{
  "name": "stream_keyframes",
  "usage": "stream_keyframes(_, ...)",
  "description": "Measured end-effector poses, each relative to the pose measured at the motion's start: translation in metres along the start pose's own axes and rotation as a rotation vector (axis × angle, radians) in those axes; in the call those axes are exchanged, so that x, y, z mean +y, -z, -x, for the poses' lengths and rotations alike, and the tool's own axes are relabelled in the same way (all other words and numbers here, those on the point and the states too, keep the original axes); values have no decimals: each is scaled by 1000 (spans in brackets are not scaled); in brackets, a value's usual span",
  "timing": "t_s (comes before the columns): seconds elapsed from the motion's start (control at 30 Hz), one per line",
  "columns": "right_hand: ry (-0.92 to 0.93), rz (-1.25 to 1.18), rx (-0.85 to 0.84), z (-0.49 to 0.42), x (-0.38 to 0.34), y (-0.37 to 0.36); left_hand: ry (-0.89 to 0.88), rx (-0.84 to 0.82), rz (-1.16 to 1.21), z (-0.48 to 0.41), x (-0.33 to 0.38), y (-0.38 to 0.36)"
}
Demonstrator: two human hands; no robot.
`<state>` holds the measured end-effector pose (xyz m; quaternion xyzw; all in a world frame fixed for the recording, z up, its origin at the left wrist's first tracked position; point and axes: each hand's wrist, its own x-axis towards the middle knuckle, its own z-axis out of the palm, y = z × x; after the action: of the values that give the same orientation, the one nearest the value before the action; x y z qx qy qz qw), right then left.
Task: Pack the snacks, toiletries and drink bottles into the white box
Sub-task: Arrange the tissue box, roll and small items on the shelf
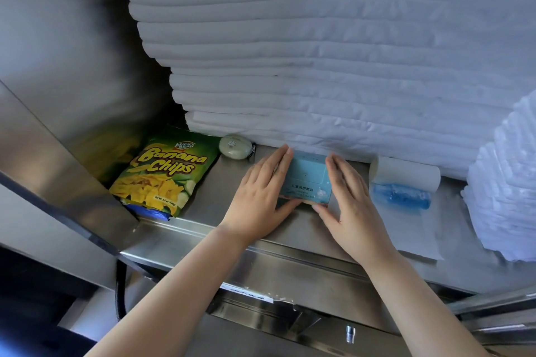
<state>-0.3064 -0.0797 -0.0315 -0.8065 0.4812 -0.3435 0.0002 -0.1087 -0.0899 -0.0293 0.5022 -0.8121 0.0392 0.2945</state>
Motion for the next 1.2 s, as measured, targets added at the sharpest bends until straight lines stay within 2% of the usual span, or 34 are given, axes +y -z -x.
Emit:
stream_keyframes(0.13, -94, -82, -92, 1, -1, -1, 8, -59, -27, -1, -1, -1)
stream_keyframes(0.3, -98, -141, -103, 0, 1, -2, 3, -66, 4, -4, 1, -2)
stream_keyframes(0.6, -129, -93, -78, 1, 2, -3, 110, -212, 9, -8, 3, -5)
stream_keyframes(0.83, -154, -122, -25, 0, 1, 1, -39, 26, -79, 0, 3, 2)
stream_keyframes(1.0, -96, -78, 24, -2, 1, 2, -164, -25, -47, 13, 8, 4)
stream_keyframes(1.2, -4, -72, -76, -14, -11, -5, -77, -14, -84, 14, -4, 13)
